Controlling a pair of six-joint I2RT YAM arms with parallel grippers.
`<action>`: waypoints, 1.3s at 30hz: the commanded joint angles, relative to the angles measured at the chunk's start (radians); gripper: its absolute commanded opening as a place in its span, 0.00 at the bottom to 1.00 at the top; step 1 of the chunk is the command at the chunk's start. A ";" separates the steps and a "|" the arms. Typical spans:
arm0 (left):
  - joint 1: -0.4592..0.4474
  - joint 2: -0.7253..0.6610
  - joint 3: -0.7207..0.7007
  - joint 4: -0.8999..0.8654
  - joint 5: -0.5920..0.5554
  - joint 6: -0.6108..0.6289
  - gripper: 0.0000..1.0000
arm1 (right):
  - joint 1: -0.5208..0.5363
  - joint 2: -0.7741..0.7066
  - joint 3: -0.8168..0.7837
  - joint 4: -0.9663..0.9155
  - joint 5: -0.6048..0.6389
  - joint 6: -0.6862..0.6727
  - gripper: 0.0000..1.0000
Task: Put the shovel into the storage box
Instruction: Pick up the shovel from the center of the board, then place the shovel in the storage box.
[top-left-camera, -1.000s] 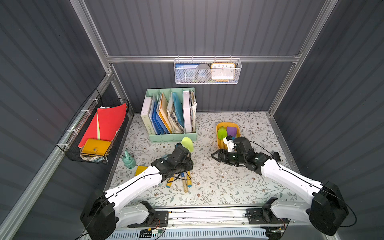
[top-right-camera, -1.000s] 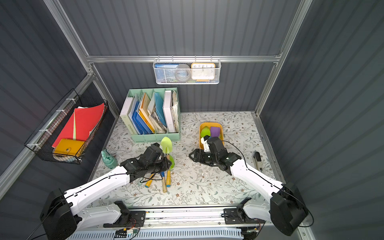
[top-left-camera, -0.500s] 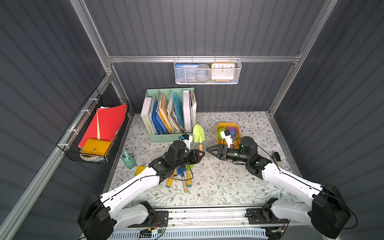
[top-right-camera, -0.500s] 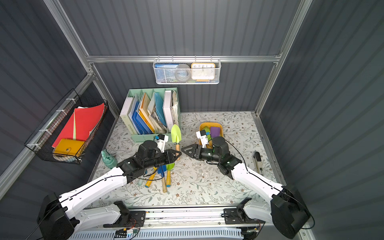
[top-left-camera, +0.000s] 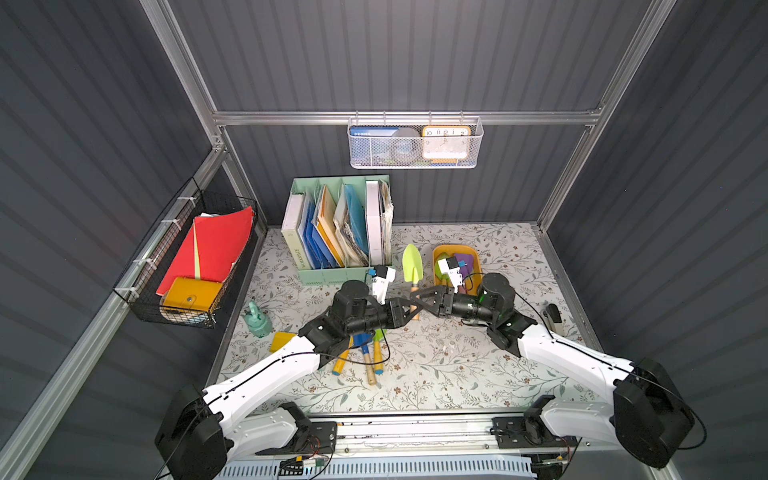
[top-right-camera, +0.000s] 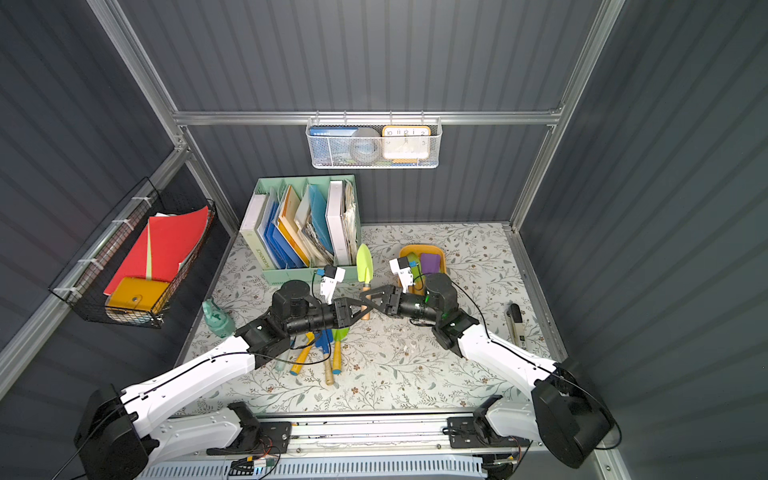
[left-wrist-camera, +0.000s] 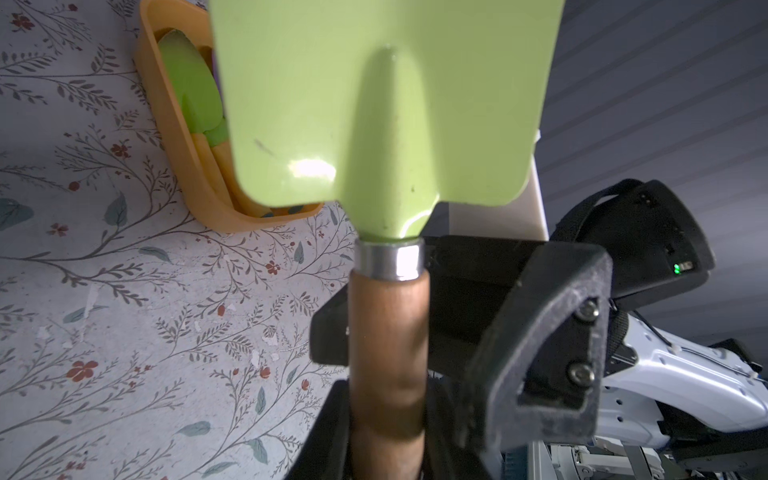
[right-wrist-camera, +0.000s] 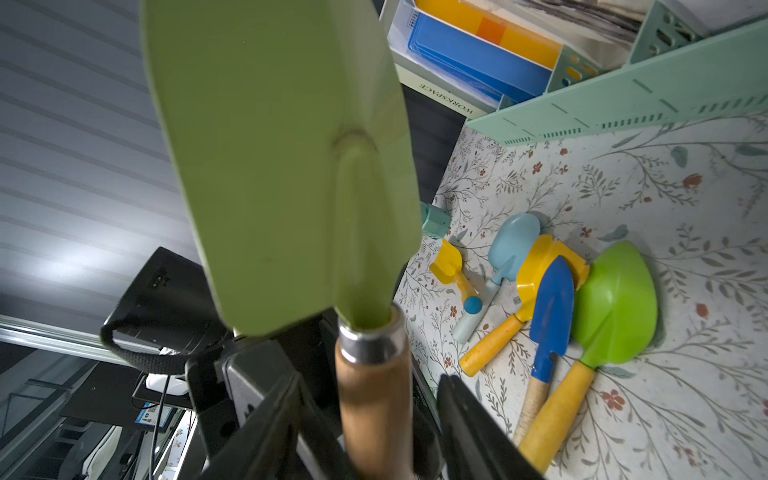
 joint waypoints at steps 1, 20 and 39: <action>-0.005 -0.006 -0.016 0.067 0.053 0.003 0.06 | 0.003 -0.011 -0.026 0.091 0.016 0.024 0.54; -0.009 -0.025 -0.047 0.054 0.063 0.007 0.32 | -0.010 -0.098 -0.037 0.009 0.081 -0.035 0.17; -0.010 -0.027 -0.028 -0.245 -0.248 -0.001 0.60 | -0.163 -0.110 0.288 -0.945 0.514 -0.436 0.18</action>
